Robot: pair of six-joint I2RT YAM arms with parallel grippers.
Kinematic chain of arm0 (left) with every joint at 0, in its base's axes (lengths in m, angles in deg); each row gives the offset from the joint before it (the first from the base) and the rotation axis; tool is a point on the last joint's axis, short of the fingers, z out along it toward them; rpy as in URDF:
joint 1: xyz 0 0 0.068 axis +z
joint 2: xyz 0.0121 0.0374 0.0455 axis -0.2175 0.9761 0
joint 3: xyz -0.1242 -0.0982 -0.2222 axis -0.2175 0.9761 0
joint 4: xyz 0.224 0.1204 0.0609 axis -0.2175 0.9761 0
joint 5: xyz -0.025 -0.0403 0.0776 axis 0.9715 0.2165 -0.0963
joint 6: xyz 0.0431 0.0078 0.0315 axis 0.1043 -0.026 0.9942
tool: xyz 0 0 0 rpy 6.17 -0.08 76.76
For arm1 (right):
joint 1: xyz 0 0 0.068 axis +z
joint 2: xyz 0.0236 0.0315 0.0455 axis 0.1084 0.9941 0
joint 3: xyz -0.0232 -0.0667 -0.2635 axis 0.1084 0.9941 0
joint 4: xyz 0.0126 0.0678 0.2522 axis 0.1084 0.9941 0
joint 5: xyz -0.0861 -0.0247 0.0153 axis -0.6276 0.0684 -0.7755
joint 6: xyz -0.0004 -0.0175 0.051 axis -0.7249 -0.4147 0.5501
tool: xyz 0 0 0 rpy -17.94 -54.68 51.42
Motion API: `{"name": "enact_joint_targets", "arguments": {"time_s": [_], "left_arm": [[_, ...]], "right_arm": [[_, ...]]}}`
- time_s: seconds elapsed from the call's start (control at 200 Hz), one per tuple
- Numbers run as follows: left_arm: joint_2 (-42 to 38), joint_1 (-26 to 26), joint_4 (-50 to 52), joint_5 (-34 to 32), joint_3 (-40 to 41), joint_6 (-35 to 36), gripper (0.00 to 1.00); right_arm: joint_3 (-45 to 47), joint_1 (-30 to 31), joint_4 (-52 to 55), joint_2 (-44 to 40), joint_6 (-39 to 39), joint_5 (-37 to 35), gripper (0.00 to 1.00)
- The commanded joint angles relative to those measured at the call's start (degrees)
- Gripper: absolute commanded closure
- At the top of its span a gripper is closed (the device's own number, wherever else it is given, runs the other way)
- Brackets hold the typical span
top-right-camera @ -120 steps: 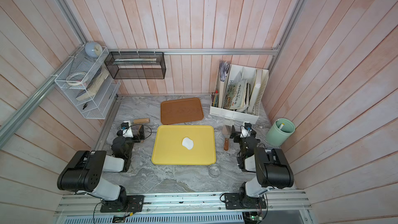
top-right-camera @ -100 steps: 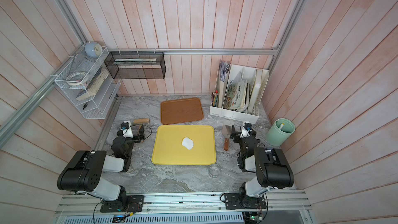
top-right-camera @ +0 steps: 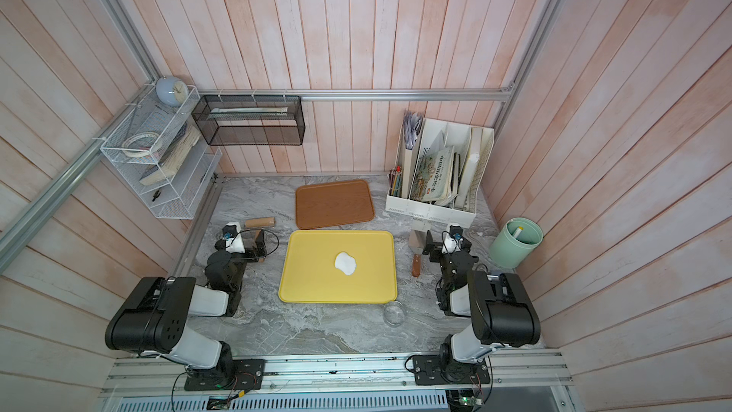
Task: Roll out the dumpling wrappers from the dough
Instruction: Pick up the rolling pin from the center of the board.
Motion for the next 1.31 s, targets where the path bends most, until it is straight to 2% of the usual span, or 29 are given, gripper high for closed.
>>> {"name": "enact_joint_targets", "arguments": {"time_s": [0.0,0.075,0.19,0.24,0.33,0.39,0.42,0.515,0.59,0.66,0.72,0.775,0.885,1.01,1.075,1.145,1.22,1.3], "left_arm": [[0.6,0.3,-1.0,-0.2,-0.9,0.6,0.0],[0.6,0.5,-0.6,-0.3,-1.2,0.4,0.0],[-2.1,-0.2,-0.8,-2.9,-0.2,0.6,0.0],[-5.6,-0.5,3.6,-5.1,-0.9,0.1,0.0],[-12.8,-0.7,14.9,-7.9,-4.3,-0.6,0.0],[-17.4,-0.7,21.4,-9.6,-7.2,-4.4,0.0],[-19.5,-0.7,24.6,-9.9,-8.7,-8.6,0.0],[-26.1,-0.6,36.0,-8.6,-13.1,-15.8,0.0],[-29.3,-0.4,38.4,-9.7,-14.3,-21.8,0.0],[-30.2,0.7,41.3,-4.2,-16.7,-22.2,0.0],[-28.8,0.8,49.3,0.1,-21.9,-19.8,0.0],[-25.5,0.8,59.1,1.7,-28.2,-18.8,0.0],[-17.5,0.2,74.9,1.8,-38.1,-18.9,0.0],[-10.4,-0.5,83.3,-1.3,-44.2,-17.5,0.0],[-6.9,-0.5,85.7,-2.2,-46.4,-17.0,0.07],[-2.1,-0.5,89.1,-1.4,-49.5,-16.1,0.19],[2.3,-0.5,92.1,-1.8,-52.4,-15.9,0.25],[5.6,-0.6,93.0,-3.7,-53.7,-15.3,0.4]], "right_arm": [[-0.9,-0.4,-1.6,0.6,-0.5,0.4,0.02],[-1.5,-0.3,-0.9,0.4,0.2,-0.9,0.02],[-6.0,-0.3,13.2,-7.4,-0.1,-0.8,0.02],[-8.2,-0.2,19.3,-11.2,-0.2,-0.1,0.02],[-11.0,-0.2,24.1,-16.7,1.5,0.9,0.02],[-14.3,-0.2,29.8,-19.8,3.6,0.8,0.02],[-16.5,-0.3,33.3,-20.8,5.5,0.3,0.02],[-24.0,-0.3,44.9,-22.9,13.1,-1.5,0.02],[-29.9,-0.5,54.8,-23.0,18.3,-2.4,0.02],[-34.4,-0.8,66.5,-22.9,22.3,-3.8,0.02],[-34.3,-1.5,68.9,-23.5,26.1,-5.9,0.02],[-33.7,-2.6,68.7,-24.3,27.0,-2.2,0.02],[-34.7,-1.9,71.2,-24.8,26.6,5.0,0.02],[-35.7,3.1,75.7,-25.9,26.3,4.2,0.02],[-35.6,7.0,77.1,-27.0,25.6,1.8,0.02],[-35.5,11.2,78.3,-27.9,25.0,0.1,0.02],[-34.8,15.4,78.1,-28.8,24.2,-1.4,0.02],[-34.1,19.5,77.9,-29.6,24.0,-4.4,0.02]]}}
